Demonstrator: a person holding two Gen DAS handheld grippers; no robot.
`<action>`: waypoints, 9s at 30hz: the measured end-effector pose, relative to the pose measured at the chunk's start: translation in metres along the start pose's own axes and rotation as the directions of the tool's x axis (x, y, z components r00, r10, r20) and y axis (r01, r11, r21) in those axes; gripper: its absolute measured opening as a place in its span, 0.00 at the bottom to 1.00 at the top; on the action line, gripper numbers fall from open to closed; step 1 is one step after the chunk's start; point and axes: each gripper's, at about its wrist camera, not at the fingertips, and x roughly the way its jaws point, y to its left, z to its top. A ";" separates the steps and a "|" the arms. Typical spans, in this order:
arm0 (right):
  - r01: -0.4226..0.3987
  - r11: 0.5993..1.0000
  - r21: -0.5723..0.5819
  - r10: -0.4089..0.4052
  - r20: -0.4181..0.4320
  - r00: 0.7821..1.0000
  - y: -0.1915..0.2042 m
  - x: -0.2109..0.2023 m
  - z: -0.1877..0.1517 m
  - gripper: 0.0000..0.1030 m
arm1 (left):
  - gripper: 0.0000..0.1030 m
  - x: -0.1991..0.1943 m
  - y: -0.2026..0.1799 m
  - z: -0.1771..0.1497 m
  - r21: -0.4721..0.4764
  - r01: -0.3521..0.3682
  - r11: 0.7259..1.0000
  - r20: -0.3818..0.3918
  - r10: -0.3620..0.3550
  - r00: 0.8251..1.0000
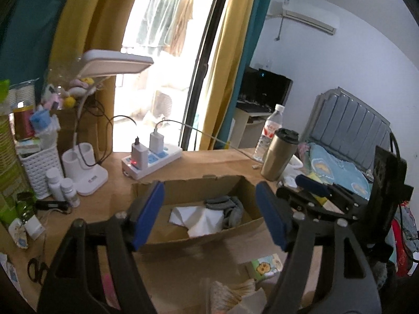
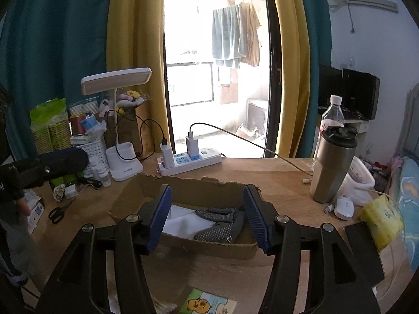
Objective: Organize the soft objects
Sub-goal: 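Move both tools back to the remaining soft items on the desk, then grasp the brown plush keychain with the right tool while the left tool grasps another white wipe, then carry the plush and wipe into the box and open both tools, then move both tools back toward the remaining items on the desk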
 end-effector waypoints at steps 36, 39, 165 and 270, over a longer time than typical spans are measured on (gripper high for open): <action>0.021 1.000 0.016 -0.020 -0.058 0.998 0.023 -0.069 -0.069 0.65 | 0.72 -0.055 0.000 -0.091 0.022 -0.030 0.999 -0.081 0.032 0.996; 0.017 1.000 0.016 -0.016 -0.083 0.996 0.024 -0.069 -0.079 0.65 | 0.72 -0.051 -0.003 -0.096 0.029 -0.025 0.999 -0.102 0.028 0.994; -0.094 0.995 -0.029 0.090 -0.103 0.991 -0.018 0.033 -0.020 0.47 | 0.13 0.054 0.024 -0.042 0.065 -0.005 0.998 -0.144 0.014 0.990; -0.013 0.999 -0.037 0.006 -0.169 0.986 0.057 -0.050 -0.080 0.75 | 0.72 -0.052 0.007 -0.109 0.050 -0.027 0.998 -0.073 0.030 0.997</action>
